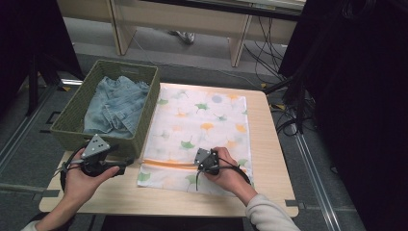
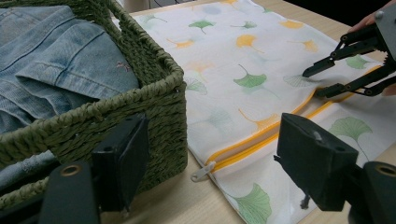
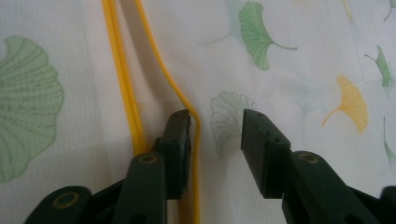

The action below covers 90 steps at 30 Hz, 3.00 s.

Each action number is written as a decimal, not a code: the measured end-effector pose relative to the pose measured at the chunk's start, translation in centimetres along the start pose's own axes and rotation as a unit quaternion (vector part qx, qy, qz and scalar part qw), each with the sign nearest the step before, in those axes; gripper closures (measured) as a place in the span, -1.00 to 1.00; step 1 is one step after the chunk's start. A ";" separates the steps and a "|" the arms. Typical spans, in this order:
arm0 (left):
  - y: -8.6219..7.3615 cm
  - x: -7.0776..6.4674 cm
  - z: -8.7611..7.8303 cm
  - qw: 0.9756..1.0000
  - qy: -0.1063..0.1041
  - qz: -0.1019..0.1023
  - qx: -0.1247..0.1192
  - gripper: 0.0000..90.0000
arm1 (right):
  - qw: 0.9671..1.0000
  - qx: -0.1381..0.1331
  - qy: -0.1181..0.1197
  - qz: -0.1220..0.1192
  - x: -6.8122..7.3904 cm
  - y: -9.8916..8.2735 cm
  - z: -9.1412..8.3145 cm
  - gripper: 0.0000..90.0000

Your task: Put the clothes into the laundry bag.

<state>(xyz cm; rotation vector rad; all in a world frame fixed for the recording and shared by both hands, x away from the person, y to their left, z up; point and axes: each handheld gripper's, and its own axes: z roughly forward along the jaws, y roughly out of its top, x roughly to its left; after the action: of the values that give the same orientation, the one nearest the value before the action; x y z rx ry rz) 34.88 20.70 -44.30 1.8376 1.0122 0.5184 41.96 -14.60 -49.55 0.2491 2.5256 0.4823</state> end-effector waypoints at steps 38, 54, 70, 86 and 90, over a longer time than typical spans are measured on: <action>0.7 0.4 -0.9 0.998 -0.022 -0.034 -0.049 -0.39 | 0.980 -0.112 -0.139 0.090 -8.6 5.6 -7.0 0.98; 1.0 0.5 -0.9 0.998 -0.025 -0.033 -0.047 -0.40 | 0.972 -0.129 -0.183 0.073 -11.5 8.2 -9.8 0.98; 8.8 5.7 2.5 0.999 0.031 0.000 0.018 -0.64 | 0.965 -0.144 -0.211 0.059 -12.1 9.2 -11.2 0.98; 11.3 12.8 12.7 0.971 0.053 -0.021 0.231 -0.67 | 0.964 -0.149 -0.215 0.052 -12.6 9.3 -11.6 0.98; 10.8 13.0 14.0 0.965 0.063 -0.017 0.256 -0.67 | 0.964 -0.147 -0.215 0.056 -12.6 9.5 -11.7 0.98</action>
<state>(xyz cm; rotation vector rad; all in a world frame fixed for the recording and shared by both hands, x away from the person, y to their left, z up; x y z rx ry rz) 56.77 21.58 -42.26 2.2544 1.3548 0.3784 46.66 -12.69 -30.57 0.3420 1.9960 0.7506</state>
